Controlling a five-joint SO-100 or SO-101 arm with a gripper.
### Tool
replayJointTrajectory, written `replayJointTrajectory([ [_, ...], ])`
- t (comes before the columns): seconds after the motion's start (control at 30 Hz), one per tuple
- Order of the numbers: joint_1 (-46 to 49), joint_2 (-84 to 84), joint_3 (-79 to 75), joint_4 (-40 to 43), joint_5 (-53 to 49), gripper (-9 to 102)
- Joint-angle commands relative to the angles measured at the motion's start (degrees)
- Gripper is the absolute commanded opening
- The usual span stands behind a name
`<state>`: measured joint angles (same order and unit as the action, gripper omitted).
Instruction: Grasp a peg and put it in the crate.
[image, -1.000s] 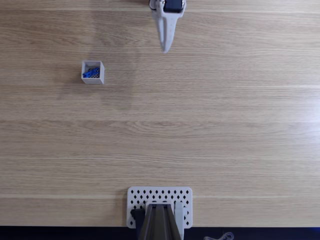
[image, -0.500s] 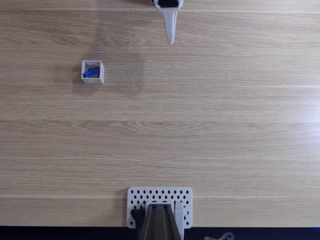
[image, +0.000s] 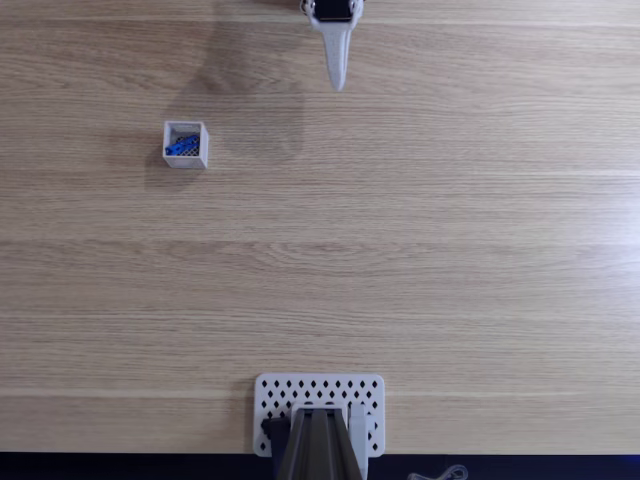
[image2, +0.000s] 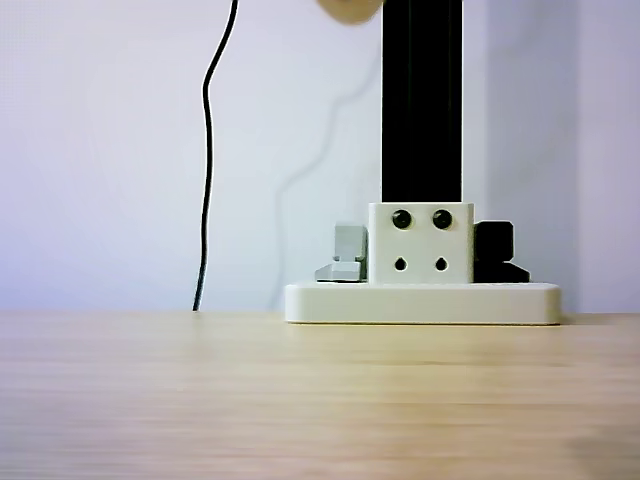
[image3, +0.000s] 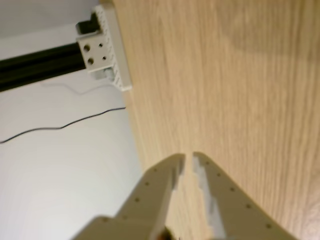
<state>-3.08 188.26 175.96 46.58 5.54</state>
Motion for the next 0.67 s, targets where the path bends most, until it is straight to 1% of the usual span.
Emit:
replayJointTrajectory([
  [0.0,0.44,1.32,-0.62,2.55,0.79,0],
  [0.13,0.26,2.72,-0.62,4.83,0.79,-1],
  [0.63,0.26,2.72,-0.62,4.92,0.79,-1],
])
